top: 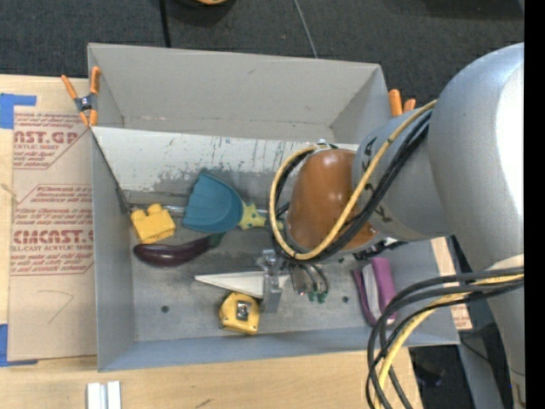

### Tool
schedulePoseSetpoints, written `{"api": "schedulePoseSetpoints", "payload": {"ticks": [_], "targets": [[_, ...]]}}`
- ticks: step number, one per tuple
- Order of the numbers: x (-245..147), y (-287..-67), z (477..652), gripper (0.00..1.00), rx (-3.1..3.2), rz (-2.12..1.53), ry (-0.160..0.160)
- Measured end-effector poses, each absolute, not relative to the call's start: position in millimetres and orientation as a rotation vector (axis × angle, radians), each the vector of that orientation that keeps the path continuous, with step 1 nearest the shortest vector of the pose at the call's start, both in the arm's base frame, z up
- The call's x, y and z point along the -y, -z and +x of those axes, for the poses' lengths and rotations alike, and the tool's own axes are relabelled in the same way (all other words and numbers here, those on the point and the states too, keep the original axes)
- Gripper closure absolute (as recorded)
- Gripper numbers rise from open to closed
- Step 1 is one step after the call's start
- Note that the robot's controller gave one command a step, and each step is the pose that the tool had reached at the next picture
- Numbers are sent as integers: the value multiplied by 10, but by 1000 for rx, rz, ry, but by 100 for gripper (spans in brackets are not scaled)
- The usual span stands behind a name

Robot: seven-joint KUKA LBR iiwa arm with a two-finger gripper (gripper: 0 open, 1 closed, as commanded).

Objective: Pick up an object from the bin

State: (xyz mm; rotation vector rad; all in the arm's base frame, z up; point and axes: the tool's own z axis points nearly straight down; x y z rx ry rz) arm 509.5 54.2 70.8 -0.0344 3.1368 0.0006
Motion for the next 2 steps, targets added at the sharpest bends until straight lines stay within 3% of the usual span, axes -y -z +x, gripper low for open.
{"api": "schedulePoseSetpoints", "payload": {"ticks": [2], "targets": [[-542, -735, 5088, 100, -3138, -35, 0]]}}
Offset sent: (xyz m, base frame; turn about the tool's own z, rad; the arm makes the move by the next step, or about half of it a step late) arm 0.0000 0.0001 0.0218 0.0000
